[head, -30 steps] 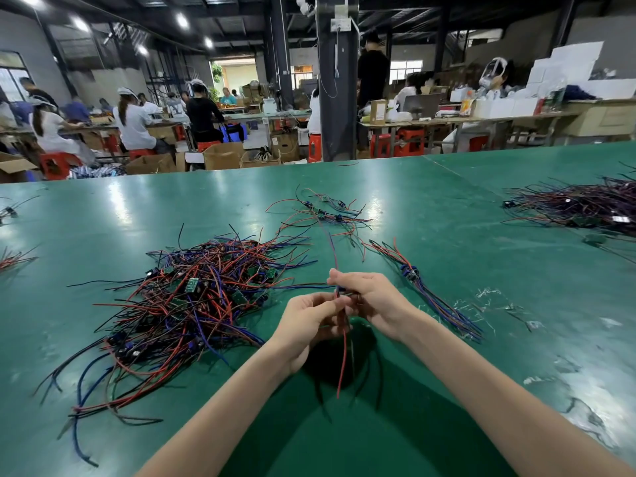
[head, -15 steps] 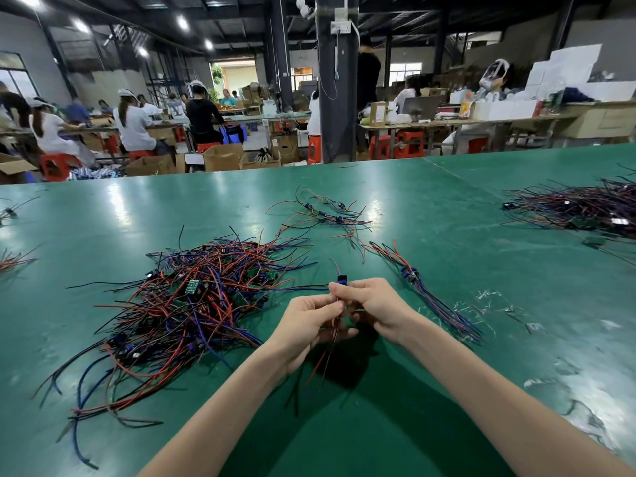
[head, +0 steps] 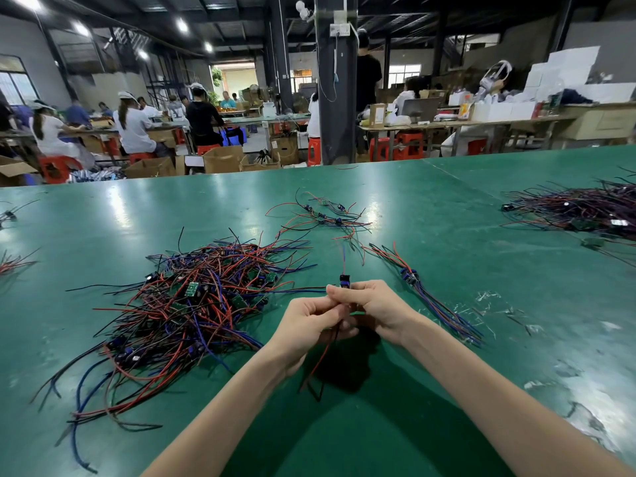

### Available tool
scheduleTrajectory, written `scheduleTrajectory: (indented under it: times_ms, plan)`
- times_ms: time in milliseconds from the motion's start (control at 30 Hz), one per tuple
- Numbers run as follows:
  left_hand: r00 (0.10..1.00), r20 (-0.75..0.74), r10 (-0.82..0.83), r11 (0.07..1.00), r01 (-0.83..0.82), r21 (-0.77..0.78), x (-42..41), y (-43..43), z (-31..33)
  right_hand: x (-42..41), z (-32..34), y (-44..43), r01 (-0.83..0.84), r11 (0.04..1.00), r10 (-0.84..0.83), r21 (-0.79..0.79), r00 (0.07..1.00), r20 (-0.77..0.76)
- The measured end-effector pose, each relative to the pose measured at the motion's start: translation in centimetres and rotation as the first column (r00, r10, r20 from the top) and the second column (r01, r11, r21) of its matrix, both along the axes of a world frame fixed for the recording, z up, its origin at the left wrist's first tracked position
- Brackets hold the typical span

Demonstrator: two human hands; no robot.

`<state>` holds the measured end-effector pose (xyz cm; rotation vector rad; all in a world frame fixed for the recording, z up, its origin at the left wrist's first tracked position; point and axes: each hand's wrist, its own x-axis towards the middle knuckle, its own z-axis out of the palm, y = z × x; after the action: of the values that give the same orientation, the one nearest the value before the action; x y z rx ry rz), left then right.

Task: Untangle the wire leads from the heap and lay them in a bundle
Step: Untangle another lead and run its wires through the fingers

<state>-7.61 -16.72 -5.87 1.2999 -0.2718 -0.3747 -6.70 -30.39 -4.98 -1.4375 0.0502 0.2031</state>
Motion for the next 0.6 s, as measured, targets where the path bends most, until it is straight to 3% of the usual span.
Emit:
scheduleTrajectory:
  times_ms: [233, 600]
  plan:
    - [0.999, -0.01, -0.048, 0.997, 0.048, 0.066, -0.12, -0.09, 0.09, 0.32, -0.24, -0.05, 0.036, 0.999, -0.036, 0.031, 0.999, 0.008]
    - [0.986, 0.159, -0.043, 0.988, 0.019, 0.152, -0.35, -0.09, -0.19, 0.19, 0.24, -0.38, 0.017, 0.998, -0.019, 0.062, 1.0, 0.025]
